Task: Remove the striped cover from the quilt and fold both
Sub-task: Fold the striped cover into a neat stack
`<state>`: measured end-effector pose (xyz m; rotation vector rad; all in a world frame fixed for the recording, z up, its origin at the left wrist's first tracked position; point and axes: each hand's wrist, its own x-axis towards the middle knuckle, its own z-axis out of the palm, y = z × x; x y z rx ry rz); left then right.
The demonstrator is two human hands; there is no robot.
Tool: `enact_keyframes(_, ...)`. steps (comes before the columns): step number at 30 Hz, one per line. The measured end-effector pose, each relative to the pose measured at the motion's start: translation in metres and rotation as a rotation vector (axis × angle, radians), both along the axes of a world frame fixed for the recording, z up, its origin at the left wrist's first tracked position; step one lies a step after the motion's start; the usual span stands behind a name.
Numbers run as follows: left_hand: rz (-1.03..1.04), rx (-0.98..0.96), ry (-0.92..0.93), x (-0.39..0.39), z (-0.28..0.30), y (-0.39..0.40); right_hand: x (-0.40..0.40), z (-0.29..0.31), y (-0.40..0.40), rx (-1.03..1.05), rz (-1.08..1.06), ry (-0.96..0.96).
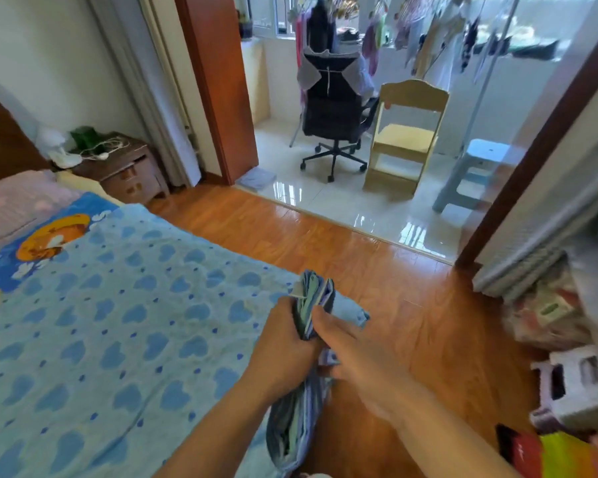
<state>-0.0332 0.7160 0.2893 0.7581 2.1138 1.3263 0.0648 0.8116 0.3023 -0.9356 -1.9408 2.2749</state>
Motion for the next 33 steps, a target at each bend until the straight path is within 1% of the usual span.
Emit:
enact_keyframes(2, -0.017, -0.024, 0.016, -0.023, 0.007, 0.045, -0.007, -0.002, 0.032, 0.004, -0.024, 0.009)
enact_keyframes(4, -0.080, -0.019, -0.077, -0.047, 0.012, 0.088, -0.010, -0.007, 0.069, -0.049, -0.040, 0.074)
enact_keyframes(6, -0.188, 0.003, -0.172, -0.072, 0.014, 0.132, -0.014, -0.017, 0.116, -0.018, -0.064, 0.128)
enact_keyframes(7, -0.240, 0.016, -0.201, -0.082, 0.015, 0.153, -0.016, -0.022, 0.143, 0.066, -0.088, 0.133)
enact_keyframes(8, -0.278, 0.017, -0.208, -0.091, 0.016, 0.176, -0.020, -0.027, 0.173, 0.196, -0.118, 0.117)
enact_keyframes(11, -0.366, -0.026, -0.117, -0.113, 0.016, 0.251, -0.036, -0.041, 0.272, 0.644, -0.152, 0.018)
enact_keyframes(13, -0.492, -0.061, 0.025, -0.125, 0.013, 0.302, -0.049, -0.048, 0.341, 0.844, -0.037, -0.032)
enact_keyframes(15, -0.546, -0.114, 0.136, -0.130, 0.009, 0.350, -0.059, -0.054, 0.401, 0.935, 0.166, -0.085)
enact_keyframes(18, -0.534, -0.089, 0.220, -0.130, 0.006, 0.414, -0.070, -0.053, 0.472, 0.902, 0.360, -0.068)
enact_keyframes(20, -0.502, -0.085, 0.385, -0.133, 0.010, 0.449, -0.082, -0.045, 0.512, 0.845, 0.412, -0.012)
enact_keyframes(21, -0.510, -0.069, 0.414, -0.134, 0.015, 0.457, -0.086, -0.040, 0.522, 0.824, 0.422, 0.008)
enact_keyframes(23, -0.475, -0.033, 0.390, -0.145, 0.020, 0.483, -0.107, -0.031, 0.552, 0.779, 0.514, 0.006)
enact_keyframes(24, -0.425, -0.019, 0.396, -0.152, 0.022, 0.493, -0.120, -0.026, 0.564, 0.776, 0.553, 0.009)
enact_keyframes(26, -0.331, -0.021, 0.362, -0.168, 0.028, 0.512, -0.149, -0.022, 0.584, 0.807, 0.594, 0.042)
enact_keyframes(28, -0.316, -0.067, 0.310, -0.188, 0.031, 0.531, -0.179, -0.025, 0.602, 0.807, 0.589, 0.065)
enact_keyframes(29, -0.341, -0.117, 0.331, -0.199, 0.029, 0.540, -0.195, -0.029, 0.611, 0.804, 0.597, 0.055)
enact_keyframes(31, -0.419, -0.225, 0.413, -0.225, 0.020, 0.555, -0.227, -0.041, 0.625, 0.821, 0.699, 0.000)
enact_keyframes(33, -0.471, -0.279, 0.434, -0.263, 0.011, 0.569, -0.265, -0.051, 0.635, 0.919, 0.820, -0.041)
